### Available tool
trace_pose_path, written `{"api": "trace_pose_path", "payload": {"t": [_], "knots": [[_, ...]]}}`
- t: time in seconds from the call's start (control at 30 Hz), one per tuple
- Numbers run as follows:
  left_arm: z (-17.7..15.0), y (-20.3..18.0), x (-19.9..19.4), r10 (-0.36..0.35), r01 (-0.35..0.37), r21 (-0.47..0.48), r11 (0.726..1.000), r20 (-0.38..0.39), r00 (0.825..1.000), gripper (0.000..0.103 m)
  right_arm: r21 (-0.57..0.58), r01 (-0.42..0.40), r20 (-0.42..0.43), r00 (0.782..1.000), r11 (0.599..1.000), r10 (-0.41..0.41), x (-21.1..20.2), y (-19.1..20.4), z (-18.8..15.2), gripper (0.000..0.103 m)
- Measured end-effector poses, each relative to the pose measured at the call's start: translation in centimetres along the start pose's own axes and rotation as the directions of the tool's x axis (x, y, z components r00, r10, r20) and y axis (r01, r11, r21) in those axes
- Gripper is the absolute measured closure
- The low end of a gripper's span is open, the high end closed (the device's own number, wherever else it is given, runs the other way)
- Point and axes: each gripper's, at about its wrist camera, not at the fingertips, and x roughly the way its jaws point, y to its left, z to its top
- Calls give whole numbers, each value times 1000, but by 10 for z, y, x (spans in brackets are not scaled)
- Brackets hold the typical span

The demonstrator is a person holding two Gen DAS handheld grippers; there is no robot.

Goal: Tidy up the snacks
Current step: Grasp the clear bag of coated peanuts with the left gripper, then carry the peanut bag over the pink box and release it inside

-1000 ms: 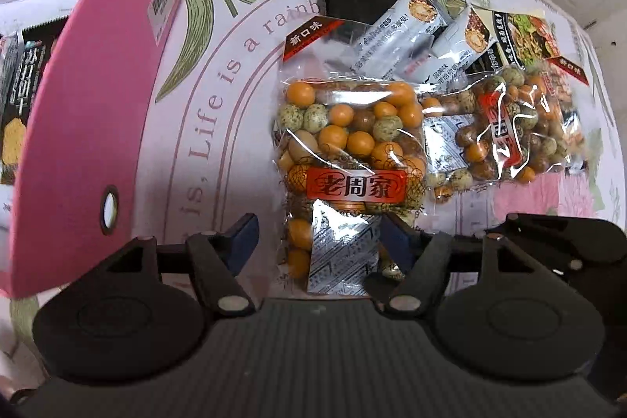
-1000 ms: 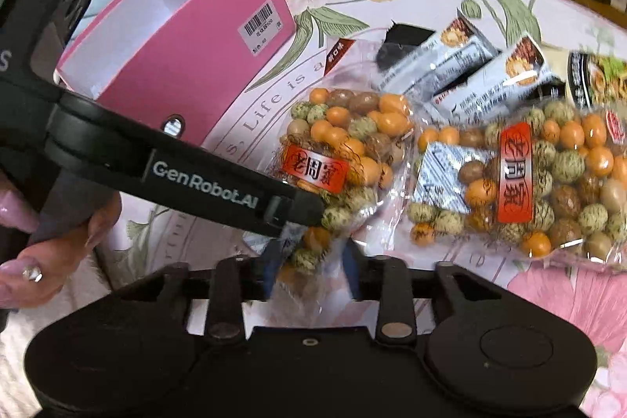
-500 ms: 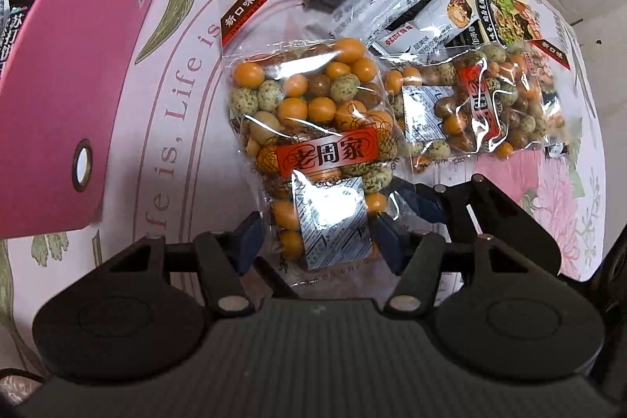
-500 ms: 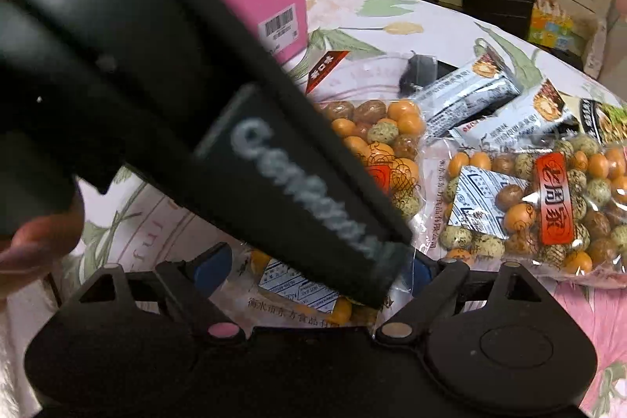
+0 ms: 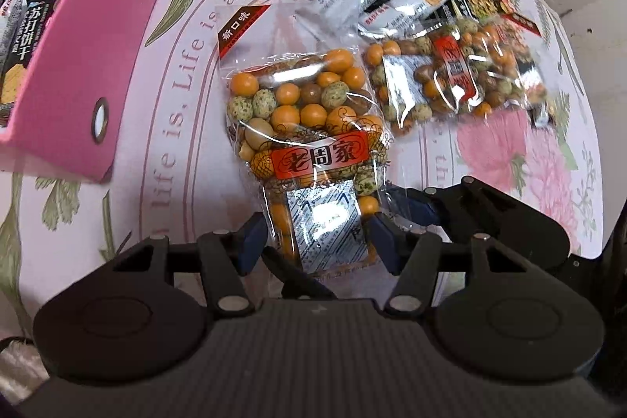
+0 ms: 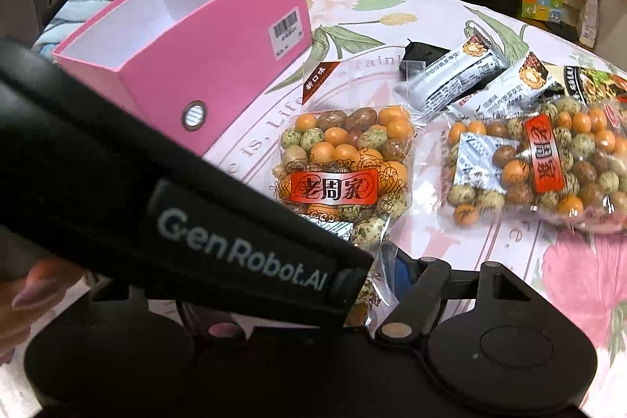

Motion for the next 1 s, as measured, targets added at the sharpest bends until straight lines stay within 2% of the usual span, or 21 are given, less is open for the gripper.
{"api": "trace_pose_path", "payload": {"t": [0.03, 0.07, 0.1, 0.13, 0.3, 0.43, 0.6, 0.8, 1.0], "knots": [[-2, -1, -3, 8, -8, 9, 1000, -4, 1000, 46, 28, -18, 8, 1000, 999, 18, -3, -1, -3, 28], [-4, 0, -5, 19, -19, 17, 1000, -9, 1000, 46, 63, -29, 17, 999, 998, 28, -6, -3, -4, 41], [-7, 1, -8, 41, -41, 18, 999, -18, 999, 45, 84, -30, 16, 999, 996, 29, -8, -6, -3, 48], [-10, 2, -9, 59, -59, 22, 998, -23, 998, 45, 90, -42, 11, 999, 995, 41, -9, -7, -3, 48], [-19, 8, -10, 45, -45, 6, 999, -37, 998, 45, 78, -23, -41, 999, 997, 26, -6, -6, -1, 49], [-20, 7, -18, 26, -26, 18, 999, -7, 1000, 45, 44, -19, -15, 1000, 999, 19, -10, -5, 6, 50], [-21, 6, -30, -16, 16, 21, 1000, -1, 1000, 44, 2, -18, -30, 999, 1000, 18, -34, 4, 5, 50], [-30, 6, -50, -80, 80, 15, 997, 4, 997, 44, -46, 22, -73, 997, 999, -25, -54, 18, 9, 50], [-39, 3, -75, -115, 115, 10, 993, 32, 993, 44, -74, 60, -65, 996, 995, -65, -79, 38, 7, 50]]}}
